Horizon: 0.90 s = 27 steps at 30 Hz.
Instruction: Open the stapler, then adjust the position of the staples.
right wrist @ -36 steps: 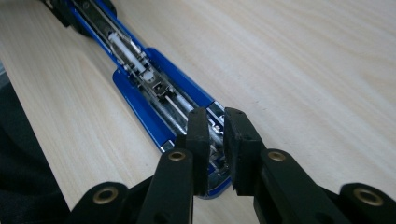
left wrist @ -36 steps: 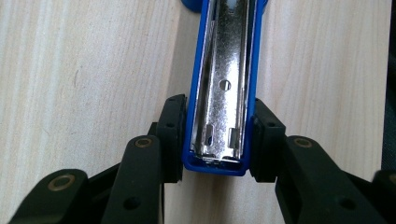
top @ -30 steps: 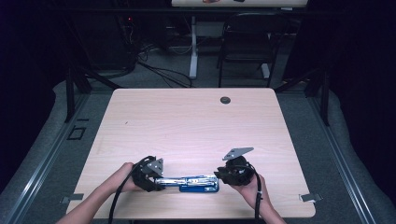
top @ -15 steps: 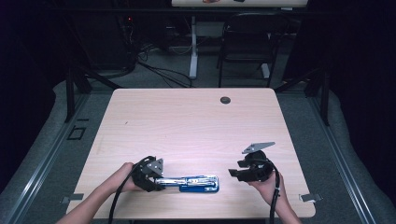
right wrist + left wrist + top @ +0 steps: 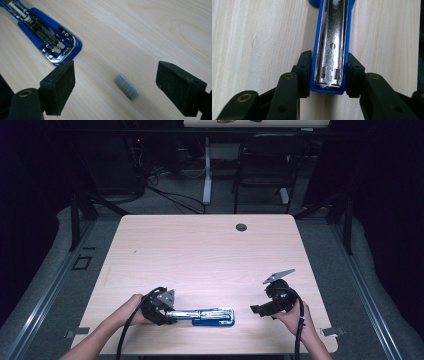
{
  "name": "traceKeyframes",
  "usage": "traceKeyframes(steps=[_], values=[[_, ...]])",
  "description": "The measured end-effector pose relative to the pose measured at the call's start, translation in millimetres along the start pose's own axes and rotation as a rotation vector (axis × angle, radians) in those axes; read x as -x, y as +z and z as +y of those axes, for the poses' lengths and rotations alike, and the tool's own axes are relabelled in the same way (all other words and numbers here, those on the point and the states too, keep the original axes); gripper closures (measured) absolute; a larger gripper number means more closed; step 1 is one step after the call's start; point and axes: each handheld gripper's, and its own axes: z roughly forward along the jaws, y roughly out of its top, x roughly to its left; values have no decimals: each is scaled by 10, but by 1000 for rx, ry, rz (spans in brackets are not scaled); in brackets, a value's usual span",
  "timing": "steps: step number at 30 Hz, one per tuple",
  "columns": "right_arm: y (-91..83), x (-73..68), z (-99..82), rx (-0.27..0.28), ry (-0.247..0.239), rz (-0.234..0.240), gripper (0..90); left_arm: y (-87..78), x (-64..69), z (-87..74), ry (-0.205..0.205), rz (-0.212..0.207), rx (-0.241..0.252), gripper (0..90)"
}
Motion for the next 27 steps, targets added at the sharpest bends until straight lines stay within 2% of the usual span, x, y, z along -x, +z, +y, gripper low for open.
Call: traceKeyframes(steps=[3, 5, 7, 12, 18, 23, 27], values=[[2, 27, -9, -18, -6, 5, 149, -1, -4, 0, -1, -2, -1, 638], [13, 40, -17, -32, -9, -2, 151, 8, 5, -4, -3, 17, 9, 638], [30, 47, -25, -46, -7, -5, 166, -2, -5, 0, -2, -4, -1, 638], [98, 49, -35, -87, -39, -18, 310, 0, -5, -1, -6, -6, 2, 637], [199, 20, -38, -116, -102, -38, 505, -1, -4, 1, -5, -3, -2, 638], [266, 7, -33, -148, -138, -61, 577, 2, 6, 4, -2, 3, -2, 638], [305, 19, -48, -168, -140, -70, 610, 1, 8, 6, -3, 4, -4, 638]])
